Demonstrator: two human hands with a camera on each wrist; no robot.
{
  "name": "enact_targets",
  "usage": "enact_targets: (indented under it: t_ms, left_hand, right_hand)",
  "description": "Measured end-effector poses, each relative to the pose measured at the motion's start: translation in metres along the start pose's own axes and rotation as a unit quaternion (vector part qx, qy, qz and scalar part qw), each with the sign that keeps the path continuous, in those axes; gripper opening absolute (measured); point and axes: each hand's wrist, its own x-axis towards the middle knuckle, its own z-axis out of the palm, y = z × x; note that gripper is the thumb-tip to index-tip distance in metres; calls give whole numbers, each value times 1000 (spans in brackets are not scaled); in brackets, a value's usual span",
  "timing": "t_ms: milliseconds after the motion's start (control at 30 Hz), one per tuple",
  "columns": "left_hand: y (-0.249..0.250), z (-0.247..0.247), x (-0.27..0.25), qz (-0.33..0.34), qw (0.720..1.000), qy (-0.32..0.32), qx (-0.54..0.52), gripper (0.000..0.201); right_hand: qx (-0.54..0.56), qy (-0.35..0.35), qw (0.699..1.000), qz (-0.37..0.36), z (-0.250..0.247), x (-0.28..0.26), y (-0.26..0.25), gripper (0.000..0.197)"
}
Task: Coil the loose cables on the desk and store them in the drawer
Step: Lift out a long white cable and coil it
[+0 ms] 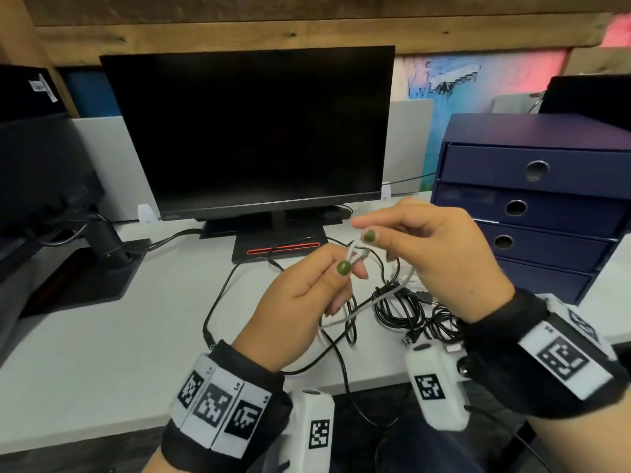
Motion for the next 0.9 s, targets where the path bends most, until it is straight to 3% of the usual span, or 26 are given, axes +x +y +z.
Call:
enact_targets:
  t_ms: [167,267,467,633,733,800,900]
  left_hand:
    - [12,1,1,16,988,19,-154,33]
    - [16,0,0,11,968,57,-242,29]
    - [13,1,2,12,956,93,-279,28]
    - [5,4,4,10,951,136,-277,26]
    - [-1,2,3,1,973,145,-178,27]
    - [-6,0,2,3,990,136,-49,24]
    - [-14,-4,1,-13,986,92,136,13]
  right_hand:
    - [112,-34,990,83,23,-4,17,30]
    - [164,-95,973,129,37,-14,26,32]
    - [145,-197,957,157,51,-30,34,24]
    - [14,-303,942,145,50,-36,30,74]
    - [-67,-319,935,139,47,-37,30,57]
    - [-81,-282,944,150,43,-36,31,40]
    - [-84,-202,963,155,36,-33,30,35]
